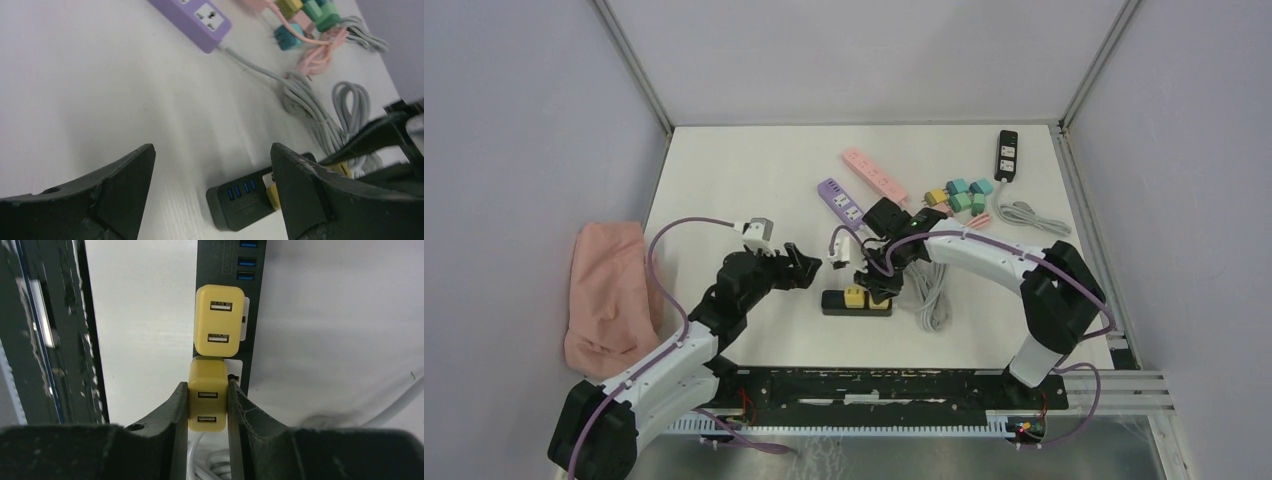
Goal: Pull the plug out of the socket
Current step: Remove the plug from the socket.
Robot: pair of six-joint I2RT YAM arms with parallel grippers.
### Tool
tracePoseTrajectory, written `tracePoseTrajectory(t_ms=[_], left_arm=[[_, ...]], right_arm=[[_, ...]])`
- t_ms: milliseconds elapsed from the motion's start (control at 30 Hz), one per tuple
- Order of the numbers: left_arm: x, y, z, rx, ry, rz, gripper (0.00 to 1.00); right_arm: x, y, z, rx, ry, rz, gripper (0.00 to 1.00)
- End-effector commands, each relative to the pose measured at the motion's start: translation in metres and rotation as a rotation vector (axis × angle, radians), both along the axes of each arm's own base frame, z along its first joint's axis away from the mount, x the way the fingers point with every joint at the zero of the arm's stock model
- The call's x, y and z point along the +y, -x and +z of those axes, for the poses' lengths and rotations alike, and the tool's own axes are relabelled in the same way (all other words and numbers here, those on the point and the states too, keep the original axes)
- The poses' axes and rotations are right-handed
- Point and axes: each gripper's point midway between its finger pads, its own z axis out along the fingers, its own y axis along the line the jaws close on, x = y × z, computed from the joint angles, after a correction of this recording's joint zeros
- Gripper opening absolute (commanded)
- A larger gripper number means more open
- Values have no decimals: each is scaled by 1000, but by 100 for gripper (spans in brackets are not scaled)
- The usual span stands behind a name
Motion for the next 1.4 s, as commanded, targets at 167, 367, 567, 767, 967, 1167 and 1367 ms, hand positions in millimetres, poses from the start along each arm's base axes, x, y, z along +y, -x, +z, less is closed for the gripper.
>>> tracePoseTrajectory(t_ms=[167,367,567,767,967,1167,1367], left_arm=[[-72,46,63,-382,194,-492,98],[-109,82,33,-544,-41,-704,98],[-126,99,22,-693,-169,-833,98],[-147,92,-2,-699,-281,-892,98],[-171,94,-27,-662,-321,-966,95],[-175,91,-51,-607,-363,-980,92],[-174,90,-68,-568,-391,-992,83]], right_arm=[[-82,15,3,-47,16,273,13],[-101,11,-2,-59,-39,262,10],[-101,18,-4,-58,-87,311,9],[-101,19,-8,-56,-90,333,9],[-101,18,-10,-58,-92,336,9],[-101,19,-10,-56,-92,337,9],[-99,19,-11,-48,-104,335,9]])
